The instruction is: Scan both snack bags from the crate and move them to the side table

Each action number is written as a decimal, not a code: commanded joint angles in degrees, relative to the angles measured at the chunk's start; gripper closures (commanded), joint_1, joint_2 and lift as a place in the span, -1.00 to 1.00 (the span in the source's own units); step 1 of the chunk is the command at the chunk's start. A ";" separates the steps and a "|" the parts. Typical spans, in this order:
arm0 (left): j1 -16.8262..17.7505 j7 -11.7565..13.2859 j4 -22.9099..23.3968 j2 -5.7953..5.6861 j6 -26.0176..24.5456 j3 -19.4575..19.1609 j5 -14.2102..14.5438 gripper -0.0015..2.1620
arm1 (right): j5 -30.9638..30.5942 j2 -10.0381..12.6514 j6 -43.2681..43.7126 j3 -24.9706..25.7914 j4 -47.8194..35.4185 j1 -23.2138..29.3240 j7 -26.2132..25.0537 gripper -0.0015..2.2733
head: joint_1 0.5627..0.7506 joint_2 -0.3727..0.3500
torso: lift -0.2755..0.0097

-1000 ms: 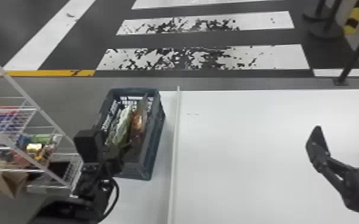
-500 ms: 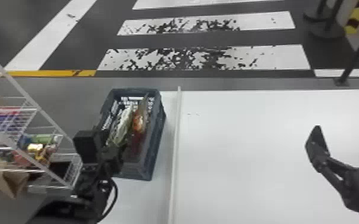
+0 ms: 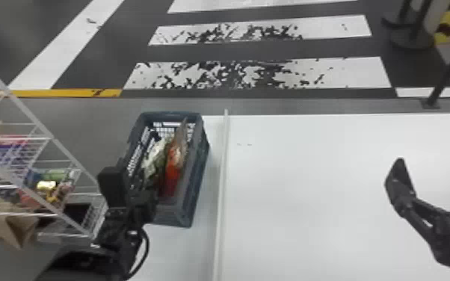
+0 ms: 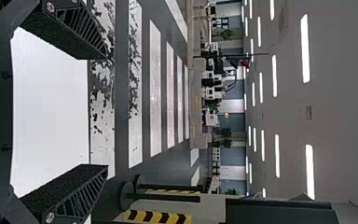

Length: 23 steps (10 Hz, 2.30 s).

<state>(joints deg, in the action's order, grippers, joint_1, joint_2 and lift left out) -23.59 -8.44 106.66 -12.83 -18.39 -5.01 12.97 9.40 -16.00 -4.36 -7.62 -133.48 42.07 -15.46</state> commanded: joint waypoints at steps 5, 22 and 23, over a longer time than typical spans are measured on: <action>-3.22 -6.06 8.74 0.18 4.01 0.35 0.57 0.93 | -0.09 0.00 0.35 -0.20 -0.64 0.73 0.00 -0.92 | 0.41 0.58 | 0.73; -10.08 19.60 36.77 2.02 -19.54 1.50 19.46 0.92 | -2.37 0.62 9.67 0.06 1.65 0.82 -2.82 -0.91 | 0.41 -0.32 | 0.73; -9.46 21.62 35.37 2.20 -20.60 1.06 20.08 0.92 | -2.46 0.71 9.67 -0.02 1.73 0.82 -2.82 -0.91 | 0.41 -0.35 | 0.73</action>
<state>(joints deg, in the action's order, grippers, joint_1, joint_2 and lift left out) -33.39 13.03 142.88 -10.75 -38.38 -3.75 32.58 7.00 -15.34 5.39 -7.63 -131.84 42.89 -18.28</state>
